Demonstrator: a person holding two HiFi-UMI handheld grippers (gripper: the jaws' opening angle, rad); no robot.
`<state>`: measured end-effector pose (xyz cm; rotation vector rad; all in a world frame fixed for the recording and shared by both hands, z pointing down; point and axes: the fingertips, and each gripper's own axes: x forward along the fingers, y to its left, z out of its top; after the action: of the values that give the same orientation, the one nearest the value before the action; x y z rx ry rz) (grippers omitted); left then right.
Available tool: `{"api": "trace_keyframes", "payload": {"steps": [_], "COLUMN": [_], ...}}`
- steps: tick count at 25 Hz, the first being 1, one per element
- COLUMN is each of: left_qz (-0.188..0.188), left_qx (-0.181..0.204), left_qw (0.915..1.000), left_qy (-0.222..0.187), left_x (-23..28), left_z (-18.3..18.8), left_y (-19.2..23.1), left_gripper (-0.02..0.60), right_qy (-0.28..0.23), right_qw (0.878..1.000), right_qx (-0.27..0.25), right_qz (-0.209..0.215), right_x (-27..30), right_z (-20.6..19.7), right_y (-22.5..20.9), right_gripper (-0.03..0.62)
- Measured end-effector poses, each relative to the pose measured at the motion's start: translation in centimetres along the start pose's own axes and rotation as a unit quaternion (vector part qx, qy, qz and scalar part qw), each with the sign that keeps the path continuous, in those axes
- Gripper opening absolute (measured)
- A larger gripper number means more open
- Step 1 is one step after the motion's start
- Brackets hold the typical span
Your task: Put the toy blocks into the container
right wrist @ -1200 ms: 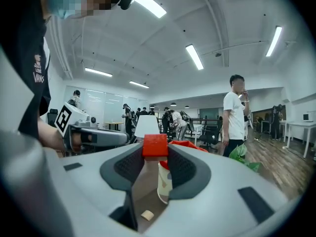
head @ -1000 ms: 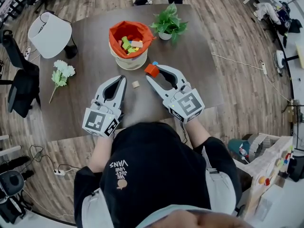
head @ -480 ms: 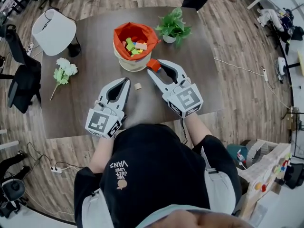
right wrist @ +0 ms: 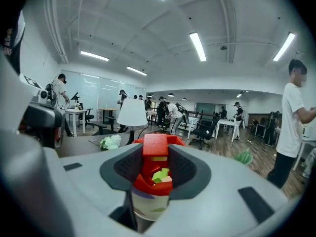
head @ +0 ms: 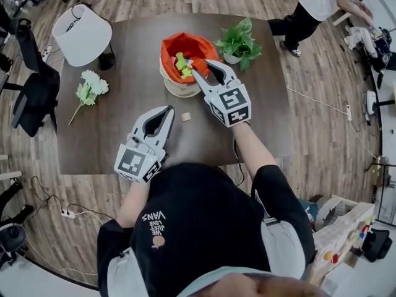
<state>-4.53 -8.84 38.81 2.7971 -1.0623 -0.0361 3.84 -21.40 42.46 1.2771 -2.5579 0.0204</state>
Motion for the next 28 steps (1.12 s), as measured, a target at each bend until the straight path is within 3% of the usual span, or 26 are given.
{"api": "trace_keyframes", "payload": {"steps": [9, 28], "left_qz": [0.016, 0.017], "left_qx": [-0.005, -0.001], "left_qw": [0.9999, 0.9998], "left_qy": [-0.005, -0.007], "left_x": [-0.4, -0.7], "left_z": [0.0, -0.1], "left_y": [1.1, 1.1], "left_gripper": [0.011, 0.011], "right_qy": [0.082, 0.142], "right_qw": [0.997, 0.989], "right_qx": [0.018, 0.034], "right_qz": [-0.003, 0.012], "right_x": [3.2, 4.1], "right_z": [-3.9, -6.2], "right_y": [-0.6, -0.4], "right_gripper": [0.153, 0.153]}}
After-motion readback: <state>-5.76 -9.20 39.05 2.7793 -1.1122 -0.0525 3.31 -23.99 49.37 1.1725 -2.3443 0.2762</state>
